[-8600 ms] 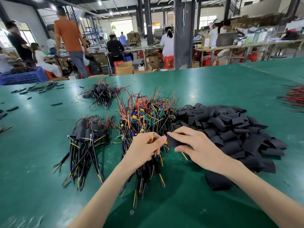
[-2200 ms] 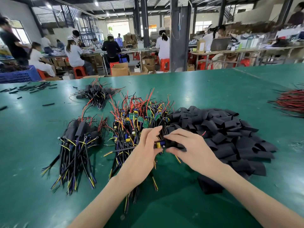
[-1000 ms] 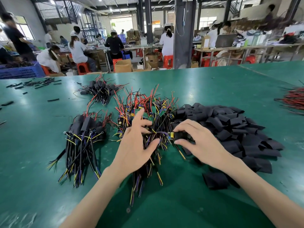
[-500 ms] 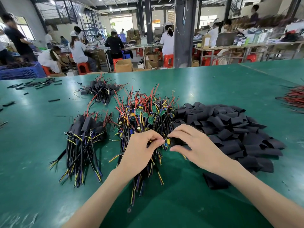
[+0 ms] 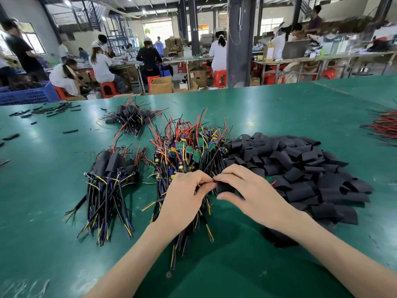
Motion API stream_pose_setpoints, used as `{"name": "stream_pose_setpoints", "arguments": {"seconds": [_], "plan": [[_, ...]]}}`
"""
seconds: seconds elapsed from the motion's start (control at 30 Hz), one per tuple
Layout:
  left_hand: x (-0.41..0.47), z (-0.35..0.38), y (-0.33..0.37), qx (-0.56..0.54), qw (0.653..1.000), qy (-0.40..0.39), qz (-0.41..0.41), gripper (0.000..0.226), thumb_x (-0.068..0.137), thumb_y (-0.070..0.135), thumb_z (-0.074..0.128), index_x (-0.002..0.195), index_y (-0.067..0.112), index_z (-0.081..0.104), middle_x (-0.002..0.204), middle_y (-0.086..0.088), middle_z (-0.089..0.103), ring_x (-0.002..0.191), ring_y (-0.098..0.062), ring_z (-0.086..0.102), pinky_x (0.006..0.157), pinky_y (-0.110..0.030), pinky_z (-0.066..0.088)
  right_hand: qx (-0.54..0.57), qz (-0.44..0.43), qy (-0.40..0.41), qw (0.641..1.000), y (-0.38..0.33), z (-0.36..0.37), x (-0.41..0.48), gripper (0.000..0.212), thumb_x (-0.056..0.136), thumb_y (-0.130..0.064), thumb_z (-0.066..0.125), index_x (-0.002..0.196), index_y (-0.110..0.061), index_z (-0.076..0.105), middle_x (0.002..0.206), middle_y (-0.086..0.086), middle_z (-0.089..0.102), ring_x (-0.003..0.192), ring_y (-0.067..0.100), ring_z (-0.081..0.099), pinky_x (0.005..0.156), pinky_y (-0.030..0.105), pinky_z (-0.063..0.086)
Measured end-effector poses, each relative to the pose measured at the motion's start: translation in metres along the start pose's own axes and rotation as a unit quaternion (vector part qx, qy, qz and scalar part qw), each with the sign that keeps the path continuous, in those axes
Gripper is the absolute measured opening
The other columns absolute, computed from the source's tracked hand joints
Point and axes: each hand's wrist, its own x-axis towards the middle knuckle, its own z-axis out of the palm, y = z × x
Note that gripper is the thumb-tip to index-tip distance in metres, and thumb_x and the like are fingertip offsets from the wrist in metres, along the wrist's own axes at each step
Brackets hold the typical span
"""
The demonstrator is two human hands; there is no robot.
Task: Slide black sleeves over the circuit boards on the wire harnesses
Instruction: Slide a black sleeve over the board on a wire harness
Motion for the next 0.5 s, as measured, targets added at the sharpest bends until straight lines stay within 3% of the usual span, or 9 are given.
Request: {"name": "stream_pose_setpoints", "arguments": {"seconds": [0.13, 0.3, 0.4, 0.5], "plan": [[0.007, -0.015, -0.007, 0.07, 0.989, 0.123, 0.05, 0.013, 0.085, 0.023, 0.061, 0.087, 0.013, 0.068, 0.082, 0.011, 0.066, 0.077, 0.001, 0.044, 0.075, -0.014, 0.029, -0.004, 0.044, 0.047, 0.998, 0.005, -0.005, 0.002, 0.055, 0.086, -0.039, 0.063, 0.132, -0.013, 0.048, 0.128, 0.004, 0.045, 0.119, 0.02, 0.045, 0.103, 0.035, 0.035], [0.018, -0.062, -0.053, 0.17, 0.941, 0.292, -0.008, 0.026, 0.094, 0.021, 0.051, 0.117, 0.012, 0.059, 0.085, 0.003, 0.065, 0.079, -0.018, 0.053, 0.077, -0.028, 0.03, -0.077, 0.15, 0.104, 0.98, 0.02, -0.015, 0.004, 0.058, 0.085, -0.029, 0.066, 0.134, -0.005, 0.043, 0.13, 0.014, 0.043, 0.119, 0.031, 0.041, 0.102, 0.042, 0.033], [0.016, -0.083, -0.094, 0.286, 0.903, 0.301, -0.111, 0.023, 0.095, 0.016, 0.051, 0.112, 0.01, 0.064, 0.088, -0.014, 0.067, 0.086, -0.034, 0.056, 0.077, -0.04, 0.034, -0.125, 0.21, 0.069, 0.967, 0.026, -0.014, 0.003, 0.057, 0.084, -0.026, 0.065, 0.133, -0.005, 0.043, 0.128, 0.014, 0.043, 0.116, 0.033, 0.04, 0.1, 0.043, 0.033], [0.006, -0.087, -0.12, 0.343, 0.88, 0.223, -0.24, 0.02, 0.092, 0.013, 0.052, 0.105, 0.009, 0.068, 0.089, -0.02, 0.068, 0.094, -0.037, 0.052, 0.083, -0.043, 0.031, -0.17, 0.265, 0.026, 0.949, 0.03, -0.011, 0.0, 0.047, 0.087, -0.032, 0.059, 0.128, -0.013, 0.047, 0.126, 0.008, 0.043, 0.117, 0.029, 0.038, 0.097, 0.041, 0.031]]}}
